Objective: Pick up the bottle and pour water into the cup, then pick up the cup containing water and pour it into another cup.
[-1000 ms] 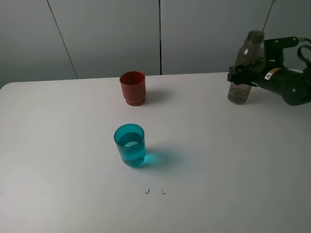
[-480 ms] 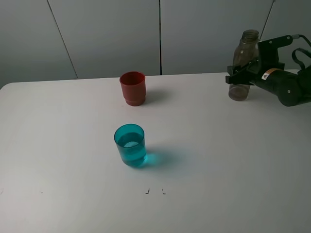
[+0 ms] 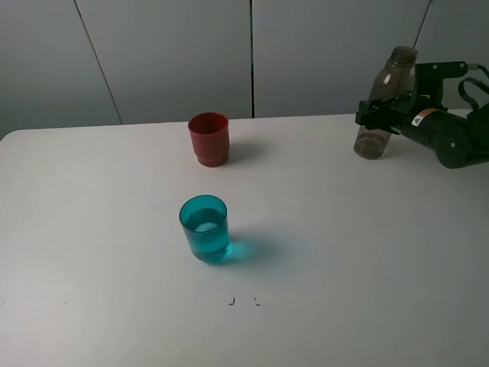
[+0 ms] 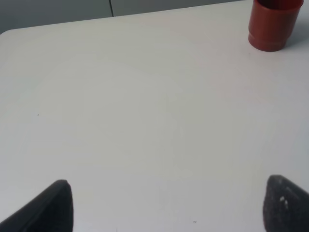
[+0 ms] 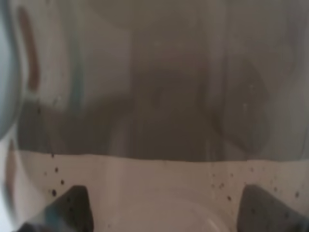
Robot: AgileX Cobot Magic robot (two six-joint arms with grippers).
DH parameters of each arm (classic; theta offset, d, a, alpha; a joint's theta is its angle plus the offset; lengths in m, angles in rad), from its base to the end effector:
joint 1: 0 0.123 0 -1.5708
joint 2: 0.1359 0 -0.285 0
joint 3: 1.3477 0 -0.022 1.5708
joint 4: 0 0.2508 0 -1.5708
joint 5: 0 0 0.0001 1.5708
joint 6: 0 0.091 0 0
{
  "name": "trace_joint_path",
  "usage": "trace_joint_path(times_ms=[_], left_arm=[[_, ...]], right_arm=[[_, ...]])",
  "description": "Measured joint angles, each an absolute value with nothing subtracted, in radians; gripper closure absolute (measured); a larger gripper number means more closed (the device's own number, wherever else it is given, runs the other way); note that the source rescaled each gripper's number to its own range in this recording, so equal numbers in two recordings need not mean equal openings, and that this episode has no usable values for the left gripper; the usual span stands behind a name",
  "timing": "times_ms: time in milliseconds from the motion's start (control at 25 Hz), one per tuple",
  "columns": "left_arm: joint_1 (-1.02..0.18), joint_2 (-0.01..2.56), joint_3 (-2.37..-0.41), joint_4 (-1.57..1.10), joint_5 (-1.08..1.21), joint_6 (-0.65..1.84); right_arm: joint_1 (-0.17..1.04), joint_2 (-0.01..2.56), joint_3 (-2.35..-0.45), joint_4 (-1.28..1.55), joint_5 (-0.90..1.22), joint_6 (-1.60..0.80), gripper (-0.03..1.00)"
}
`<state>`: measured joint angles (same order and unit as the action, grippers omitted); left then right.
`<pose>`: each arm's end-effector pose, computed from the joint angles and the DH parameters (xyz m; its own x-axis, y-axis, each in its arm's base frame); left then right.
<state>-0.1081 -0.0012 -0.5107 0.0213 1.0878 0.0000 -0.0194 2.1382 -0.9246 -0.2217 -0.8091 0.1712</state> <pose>-0.0072 0.0025 0.2781 -0.4657 0.0605 -0.8829 0.0959 0.9952 0.0176 0.3972 0.0068 0.0942 -0.3259 0.0230 -0.9451 -0.1259 0.9897 0.0675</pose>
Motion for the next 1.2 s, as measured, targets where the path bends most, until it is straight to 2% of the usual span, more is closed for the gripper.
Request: trace_joint_path(times_ms=[400,440,520,600,680,760,1200], left_arm=[[-0.108,-0.001,-0.511,0.021,1.088,0.0],[-0.108,-0.001,-0.511,0.021,1.088,0.0],[-0.108,-0.001,-0.511,0.021,1.088,0.0],[-0.108,-0.001,-0.511,0.021,1.088,0.0],[-0.108,-0.001,-0.511,0.021,1.088,0.0],[-0.108,-0.001,-0.511,0.021,1.088,0.0],[-0.108,-0.001,-0.511,0.021,1.088,0.0]], right_arm=[[-0.019,2.138,-0.928,-0.225,-0.801,0.193,0.92],[-0.019,2.138,-0.931,-0.225,-0.796,0.195,0.85],[-0.019,2.138,-0.931,-0.229,-0.766,0.197,0.53],[-0.019,2.138,-0.931,-0.233,-0.736,0.197,0.15],[-0.019,2.138,-0.931,-0.236,-0.715,0.197,0.0],[-0.019,2.134,-0.924,-0.243,-0.702,0.199,-0.03],[-0.019,1.973,-0.768,-0.276,-0.573,0.199,-0.03]])
